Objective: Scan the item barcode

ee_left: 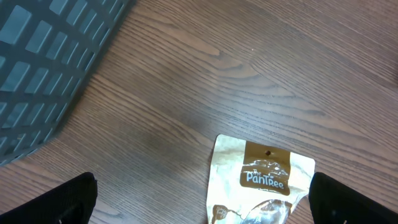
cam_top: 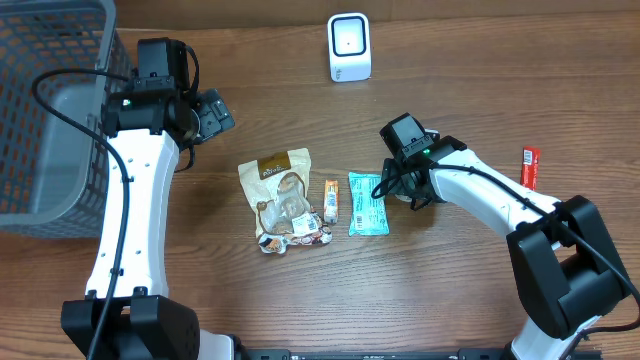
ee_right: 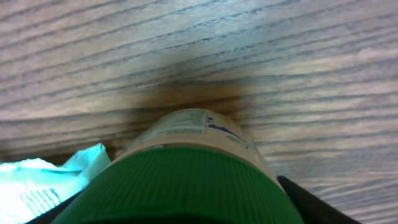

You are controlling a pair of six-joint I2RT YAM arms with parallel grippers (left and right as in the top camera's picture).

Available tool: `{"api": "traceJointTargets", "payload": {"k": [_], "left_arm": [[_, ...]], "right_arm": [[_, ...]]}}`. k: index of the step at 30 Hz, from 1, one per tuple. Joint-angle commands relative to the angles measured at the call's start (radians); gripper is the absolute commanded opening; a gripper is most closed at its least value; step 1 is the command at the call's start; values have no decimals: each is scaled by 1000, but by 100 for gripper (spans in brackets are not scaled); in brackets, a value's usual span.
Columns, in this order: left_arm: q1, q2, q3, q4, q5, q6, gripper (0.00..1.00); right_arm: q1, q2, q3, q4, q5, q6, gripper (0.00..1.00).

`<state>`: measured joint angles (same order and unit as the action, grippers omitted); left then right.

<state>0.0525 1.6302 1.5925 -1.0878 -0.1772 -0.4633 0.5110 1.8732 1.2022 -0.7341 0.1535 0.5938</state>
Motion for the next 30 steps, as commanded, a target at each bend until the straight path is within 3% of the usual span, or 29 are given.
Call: {"api": "traceJointTargets", "payload": {"k": [1,9,19,21,25,30], "left_arm": [[0,-16,8,0,-13,3,100],[0,-16,8,0,-13,3,100],[0,-16,8,0,-13,4,100],[0,-16,8,0,-13,4,100],[0,-16,8,0,-13,3,100],[0,-16,8,0,-13,4,100]], "right_arm": [[-3,2,-6,4,-1,0,70],[-3,1,4,-11,0,0,57],[-4,-13,107,-140,-10,1,52],[-13,-31,117,-156,-49,1,50],[-61,-93,121,-168,-179,5,30],[-172,-207,121,-170,-436,23,25]]}}
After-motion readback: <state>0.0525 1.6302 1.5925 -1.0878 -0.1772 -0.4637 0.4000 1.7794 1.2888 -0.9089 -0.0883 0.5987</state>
